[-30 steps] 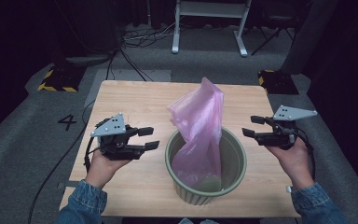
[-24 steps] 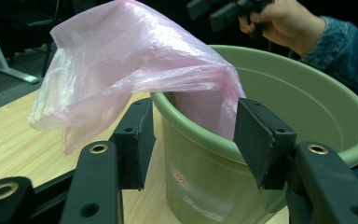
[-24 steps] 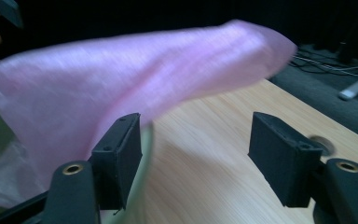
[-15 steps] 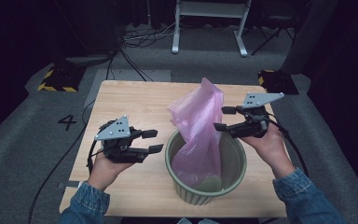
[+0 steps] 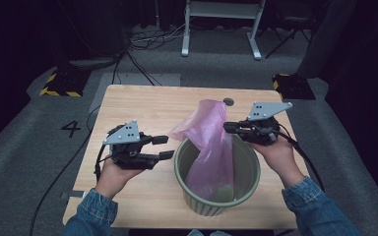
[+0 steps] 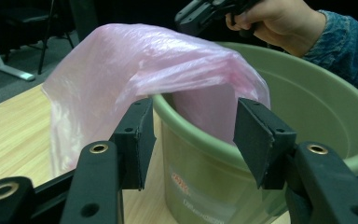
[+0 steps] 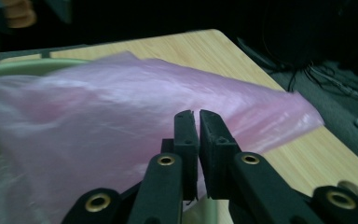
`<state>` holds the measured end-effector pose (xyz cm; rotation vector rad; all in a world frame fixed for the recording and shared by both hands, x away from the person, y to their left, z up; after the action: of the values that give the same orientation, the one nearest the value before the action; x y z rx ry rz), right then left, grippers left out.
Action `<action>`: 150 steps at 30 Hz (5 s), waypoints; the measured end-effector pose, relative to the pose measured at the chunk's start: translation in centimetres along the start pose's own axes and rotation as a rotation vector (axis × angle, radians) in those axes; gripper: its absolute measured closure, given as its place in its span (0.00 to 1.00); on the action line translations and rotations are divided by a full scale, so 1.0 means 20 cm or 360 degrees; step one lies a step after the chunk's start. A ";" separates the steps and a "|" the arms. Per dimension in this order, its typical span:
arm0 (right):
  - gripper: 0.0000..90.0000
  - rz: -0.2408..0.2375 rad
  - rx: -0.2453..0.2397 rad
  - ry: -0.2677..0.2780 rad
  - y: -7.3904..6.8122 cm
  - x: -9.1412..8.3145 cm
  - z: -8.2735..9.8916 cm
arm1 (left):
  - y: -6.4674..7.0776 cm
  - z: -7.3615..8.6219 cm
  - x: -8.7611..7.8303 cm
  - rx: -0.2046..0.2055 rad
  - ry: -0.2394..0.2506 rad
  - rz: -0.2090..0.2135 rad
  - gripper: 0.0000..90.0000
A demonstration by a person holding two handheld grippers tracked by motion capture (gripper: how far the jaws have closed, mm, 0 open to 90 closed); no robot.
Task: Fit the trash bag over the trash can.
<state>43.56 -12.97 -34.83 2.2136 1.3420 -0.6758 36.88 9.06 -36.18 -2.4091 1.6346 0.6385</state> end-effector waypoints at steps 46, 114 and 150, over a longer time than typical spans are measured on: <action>0.85 -0.0261 -0.0203 -0.0236 -0.50 -0.16 0.22 | 0.15 -0.16 0.12 0.0133 -0.0037 0.0078 0.52; 0.60 -0.0250 0.0086 0.0050 -0.28 -0.28 0.13 | 0.33 -0.14 0.28 0.0365 -0.0178 0.0082 1.00; 0.98 -0.0113 -0.0207 0.0236 -0.30 -0.26 0.03 | 0.16 -0.40 0.02 0.0281 0.0140 -0.0086 0.50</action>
<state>35.90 -14.34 -32.96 2.1558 1.4990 -0.4420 36.07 4.55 -28.95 -2.3743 1.5798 0.3674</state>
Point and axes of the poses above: each handheld gripper's, and its own axes: x roughly forward along the jaws, z roughly out of its underside, y roughly to its right, the point moved 9 cm from there along x, roughly forward along the jaws, and after that the axes turned 7 degrees about -y, right-handed, at the moved point
